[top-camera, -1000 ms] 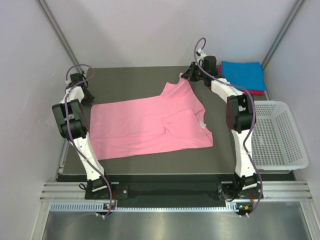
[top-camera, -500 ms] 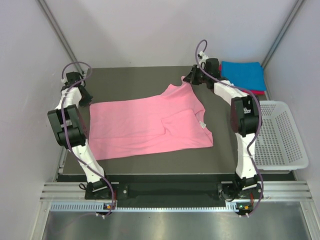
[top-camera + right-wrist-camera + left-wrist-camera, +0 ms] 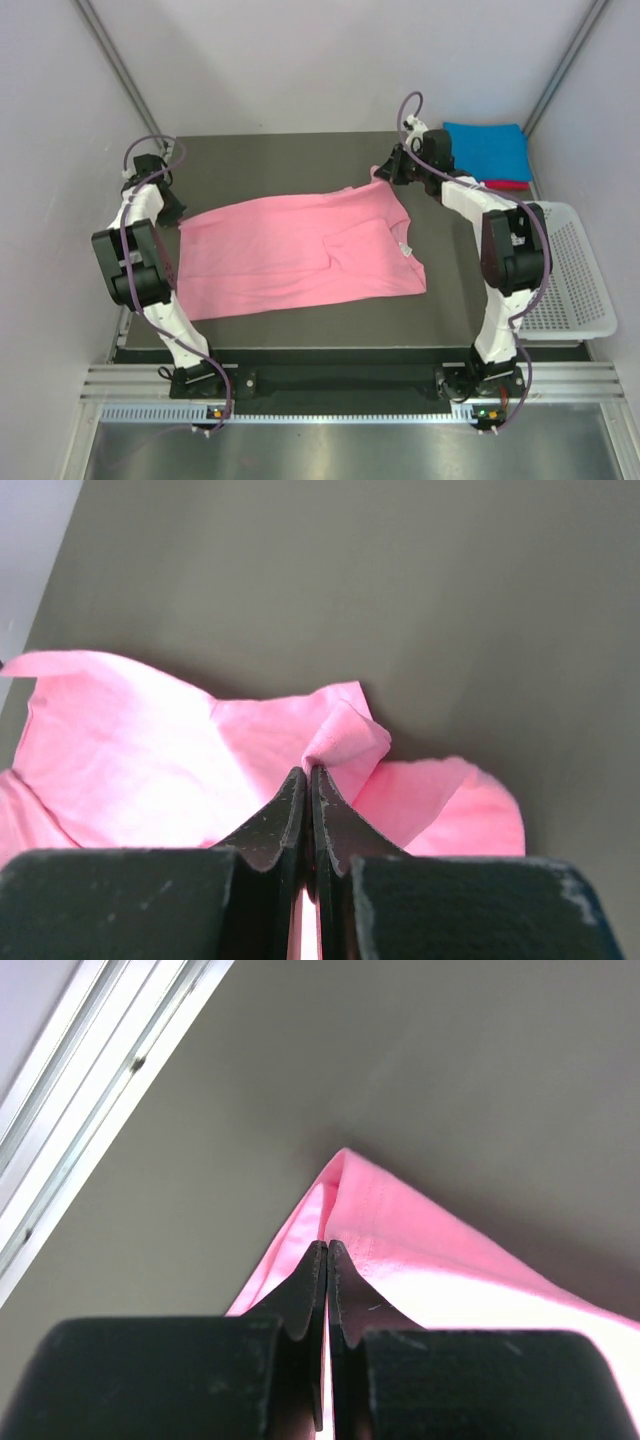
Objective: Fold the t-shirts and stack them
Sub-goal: Fold the tshirt
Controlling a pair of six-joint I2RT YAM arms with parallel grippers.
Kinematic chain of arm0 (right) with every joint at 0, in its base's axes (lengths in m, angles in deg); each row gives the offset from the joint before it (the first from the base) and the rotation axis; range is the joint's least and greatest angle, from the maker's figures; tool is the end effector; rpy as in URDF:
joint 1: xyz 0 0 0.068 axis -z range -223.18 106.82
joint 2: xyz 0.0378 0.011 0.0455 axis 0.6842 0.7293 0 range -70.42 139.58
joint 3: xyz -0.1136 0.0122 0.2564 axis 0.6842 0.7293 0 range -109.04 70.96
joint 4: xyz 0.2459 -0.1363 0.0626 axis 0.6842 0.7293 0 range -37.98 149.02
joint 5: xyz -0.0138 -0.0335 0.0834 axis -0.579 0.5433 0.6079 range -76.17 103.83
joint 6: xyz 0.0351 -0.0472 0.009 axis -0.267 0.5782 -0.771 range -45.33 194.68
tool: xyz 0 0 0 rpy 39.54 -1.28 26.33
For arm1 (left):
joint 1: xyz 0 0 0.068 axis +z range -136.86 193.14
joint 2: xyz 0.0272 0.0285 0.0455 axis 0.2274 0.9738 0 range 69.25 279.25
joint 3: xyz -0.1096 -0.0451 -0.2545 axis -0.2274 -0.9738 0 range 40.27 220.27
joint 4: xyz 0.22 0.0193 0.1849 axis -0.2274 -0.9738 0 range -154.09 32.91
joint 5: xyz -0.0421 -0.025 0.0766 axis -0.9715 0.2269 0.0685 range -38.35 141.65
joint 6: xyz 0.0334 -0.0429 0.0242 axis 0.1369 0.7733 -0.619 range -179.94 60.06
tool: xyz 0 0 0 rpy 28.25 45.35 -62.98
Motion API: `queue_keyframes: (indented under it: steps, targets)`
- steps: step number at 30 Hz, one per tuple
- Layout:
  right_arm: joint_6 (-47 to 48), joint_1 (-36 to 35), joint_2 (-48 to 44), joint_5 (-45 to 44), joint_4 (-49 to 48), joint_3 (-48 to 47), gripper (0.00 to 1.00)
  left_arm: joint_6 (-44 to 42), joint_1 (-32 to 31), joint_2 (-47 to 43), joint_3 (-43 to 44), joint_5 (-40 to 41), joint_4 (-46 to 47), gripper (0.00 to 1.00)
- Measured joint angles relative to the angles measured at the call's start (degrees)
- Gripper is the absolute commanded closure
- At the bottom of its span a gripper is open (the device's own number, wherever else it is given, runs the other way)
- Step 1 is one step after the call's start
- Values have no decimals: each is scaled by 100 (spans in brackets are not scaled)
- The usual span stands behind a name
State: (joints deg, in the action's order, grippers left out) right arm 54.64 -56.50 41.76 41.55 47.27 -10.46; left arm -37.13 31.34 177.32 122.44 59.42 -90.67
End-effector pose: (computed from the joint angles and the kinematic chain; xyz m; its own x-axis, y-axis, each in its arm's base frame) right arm 0.4716 0.1326 0.2280 -0.6101 0.1671 -0.7745 -0.4278 0.7534 0.4995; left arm 0.4123 0.1417 0.2060 -0.6091 -0.6045 -0.5133 -0.6626 0.7436 -0.0895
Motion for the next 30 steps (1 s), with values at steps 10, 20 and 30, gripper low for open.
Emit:
queue_keyframes:
  steps: [10,20,30]
  targets:
    - [59,46,-632,-153,11,994,100,146,2,-636,-549,61,-120,100]
    - [48,48,-1836,-234,-221,2411,100,223,2,-1121,-1386,232,-173,100]
    - [98,48,-2164,-411,-142,3169,100,245,2,-1239,-1851,483,-243,100]
